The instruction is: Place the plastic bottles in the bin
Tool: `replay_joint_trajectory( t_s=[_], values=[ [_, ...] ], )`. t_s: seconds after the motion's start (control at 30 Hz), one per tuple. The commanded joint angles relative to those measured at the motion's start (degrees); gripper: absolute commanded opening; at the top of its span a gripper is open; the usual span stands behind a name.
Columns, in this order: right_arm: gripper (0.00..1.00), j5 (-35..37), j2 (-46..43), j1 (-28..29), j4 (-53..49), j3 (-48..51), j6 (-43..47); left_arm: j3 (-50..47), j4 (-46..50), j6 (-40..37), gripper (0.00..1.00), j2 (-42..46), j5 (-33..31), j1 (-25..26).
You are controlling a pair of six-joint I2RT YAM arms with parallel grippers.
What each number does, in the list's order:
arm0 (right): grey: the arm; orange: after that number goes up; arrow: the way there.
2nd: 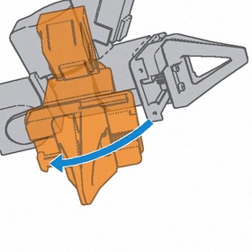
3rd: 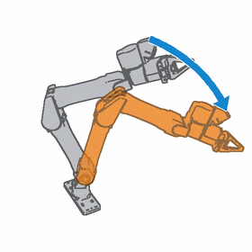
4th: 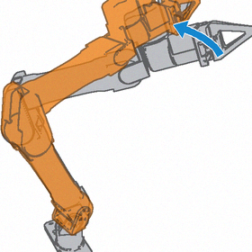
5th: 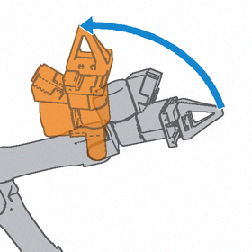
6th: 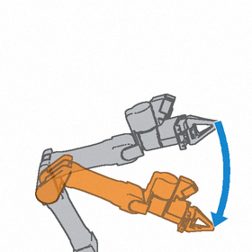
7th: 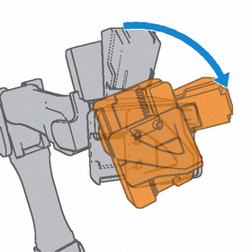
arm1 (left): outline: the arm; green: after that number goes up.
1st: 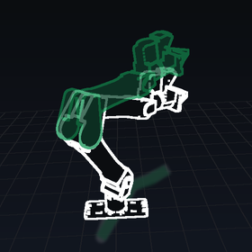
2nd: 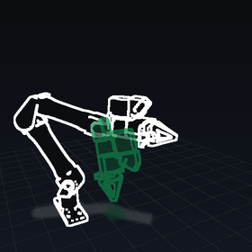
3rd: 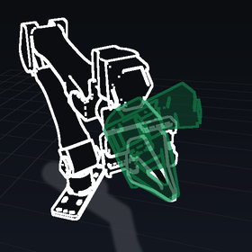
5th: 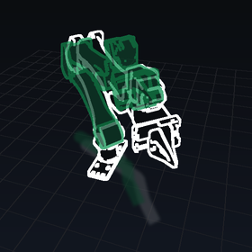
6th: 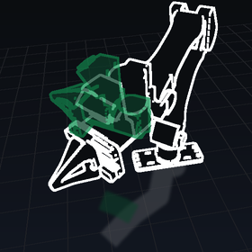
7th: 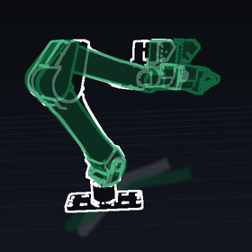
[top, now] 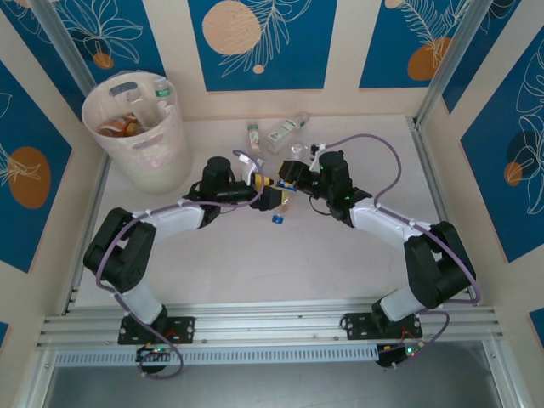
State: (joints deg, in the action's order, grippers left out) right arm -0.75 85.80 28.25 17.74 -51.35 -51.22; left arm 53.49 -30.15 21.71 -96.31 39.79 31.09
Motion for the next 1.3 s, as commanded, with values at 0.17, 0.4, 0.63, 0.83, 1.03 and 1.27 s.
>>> replay_joint_trajectory(
  t_s=[0.17,0.4,0.63,0.83,1.03,1.27],
  values=[
    [0.53,-1.7,0.9,1.9,2.1,-2.1,-1.9,3.5,5.3,-4.7,0.97,0.1,1.3,1.8],
    [0.61,-2.5,0.0,1.7,-0.4,-3.1,-2.6,5.9,16.8,-17.2,0.82,1.8,-12.6,6.4],
    [0.74,-3.1,-3.2,1.0,-1.7,-1.3,-1.8,5.3,16.4,-17.9,0.65,1.8,-18.5,7.0],
    [0.89,-1.8,-6.9,-0.1,-3.7,-0.5,0.0,5.0,14.6,-17.2,0.50,1.7,-17.7,6.6],
    [1.00,1.6,-11.1,-1.4,-6.2,0.5,2.0,4.7,13.1,-16.6,0.36,1.8,-16.9,6.0],
    [0.99,6.0,-16.7,-3.8,-9.9,2.3,3.5,4.3,13.7,-15.7,0.20,2.3,-20.2,4.7]
  ],
)
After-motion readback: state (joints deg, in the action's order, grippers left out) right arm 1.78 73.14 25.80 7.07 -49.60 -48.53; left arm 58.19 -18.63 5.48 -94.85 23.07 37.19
